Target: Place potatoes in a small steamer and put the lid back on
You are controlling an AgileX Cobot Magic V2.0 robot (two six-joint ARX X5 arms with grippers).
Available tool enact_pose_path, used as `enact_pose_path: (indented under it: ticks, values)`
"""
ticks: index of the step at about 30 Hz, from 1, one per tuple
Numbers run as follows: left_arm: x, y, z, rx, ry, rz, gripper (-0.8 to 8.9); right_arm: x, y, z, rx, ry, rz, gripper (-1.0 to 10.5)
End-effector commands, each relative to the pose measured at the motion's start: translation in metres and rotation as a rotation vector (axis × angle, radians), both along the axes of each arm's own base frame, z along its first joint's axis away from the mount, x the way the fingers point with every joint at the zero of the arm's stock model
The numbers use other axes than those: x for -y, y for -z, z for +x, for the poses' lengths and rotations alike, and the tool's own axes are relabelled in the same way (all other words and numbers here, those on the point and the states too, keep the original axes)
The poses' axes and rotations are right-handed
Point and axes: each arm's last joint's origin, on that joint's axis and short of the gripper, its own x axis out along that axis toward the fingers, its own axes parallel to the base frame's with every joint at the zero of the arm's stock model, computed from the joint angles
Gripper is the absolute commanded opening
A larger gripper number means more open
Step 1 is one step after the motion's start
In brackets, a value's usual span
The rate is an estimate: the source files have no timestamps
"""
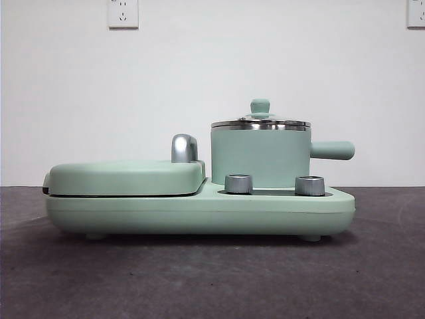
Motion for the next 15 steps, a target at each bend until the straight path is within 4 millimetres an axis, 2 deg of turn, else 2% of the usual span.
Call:
enact_pose_path:
  ticks: [1,15]
  values:
    - [0.0007,-0.0036,-0.0003,0.010,-0.001,-0.025,0.04,-0.0011,-0.0037,0.0004,0.032,-0.028,-0.003,0.1]
    - [0.0006,-0.0031,-0.0006,-0.003,-0.004,-0.030,0.05,-0.0009,-0.0048,0.0000,0.042,-0.029,0.005,0.1]
